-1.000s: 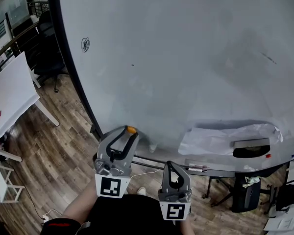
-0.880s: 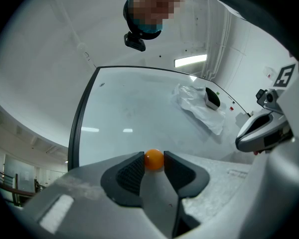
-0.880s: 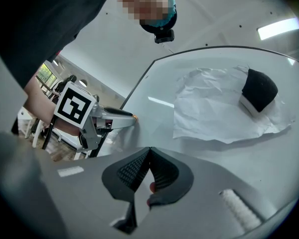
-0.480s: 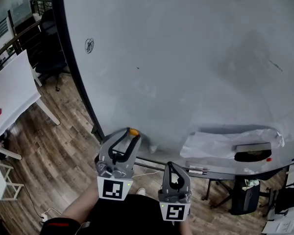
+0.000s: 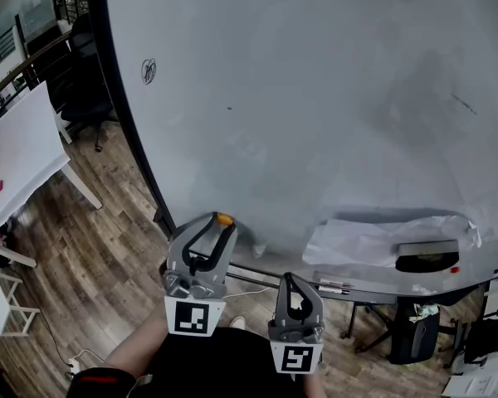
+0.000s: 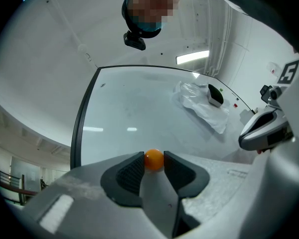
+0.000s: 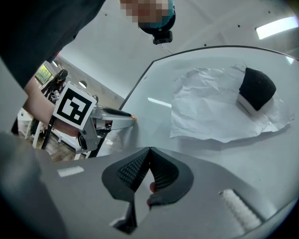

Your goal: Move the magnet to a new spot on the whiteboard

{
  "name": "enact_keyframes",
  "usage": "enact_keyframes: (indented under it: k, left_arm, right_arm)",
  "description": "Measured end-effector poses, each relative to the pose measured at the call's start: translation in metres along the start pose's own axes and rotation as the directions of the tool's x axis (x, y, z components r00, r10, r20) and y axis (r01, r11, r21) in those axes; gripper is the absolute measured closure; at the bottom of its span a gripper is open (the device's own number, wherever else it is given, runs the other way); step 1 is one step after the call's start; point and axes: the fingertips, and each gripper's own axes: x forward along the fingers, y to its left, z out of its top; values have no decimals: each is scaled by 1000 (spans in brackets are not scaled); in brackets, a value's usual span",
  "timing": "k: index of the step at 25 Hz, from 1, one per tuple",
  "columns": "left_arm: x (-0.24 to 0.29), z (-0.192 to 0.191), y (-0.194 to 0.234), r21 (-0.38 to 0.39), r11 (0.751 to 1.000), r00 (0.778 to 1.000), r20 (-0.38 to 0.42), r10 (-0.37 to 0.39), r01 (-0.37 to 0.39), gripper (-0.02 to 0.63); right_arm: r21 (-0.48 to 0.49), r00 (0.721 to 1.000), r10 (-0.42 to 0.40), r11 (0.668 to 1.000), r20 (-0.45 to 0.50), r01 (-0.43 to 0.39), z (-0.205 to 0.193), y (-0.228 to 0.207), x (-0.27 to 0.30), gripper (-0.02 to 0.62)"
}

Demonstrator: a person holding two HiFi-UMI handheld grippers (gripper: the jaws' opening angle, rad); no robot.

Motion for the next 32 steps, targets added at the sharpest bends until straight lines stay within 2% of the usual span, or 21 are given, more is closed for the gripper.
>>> enact_keyframes:
  k: [7,14,25,32]
  left_arm:
    - [0,-1,-1,0,1000,1000,-5,14,-14,474]
    - [-1,2,-4,-7,1000,1000,3,-2,2,466]
    - [-17,5,-14,8,1000,1000,-12,10,-10,456]
    - [-35,8,-31,-12,1000,999,-35,11,-11,471]
  right_arm:
    - [-4,1000,8,1000,-17,-8,-4,-1,-5,592]
    - [5,1000,13,1000,-8,-13,-2,-2,-10,592]
    - [20,999,50,999,-13,-49,-6,-2,-22,592]
    - [30,996,91,995,5,-91,-4,-3,-31,592]
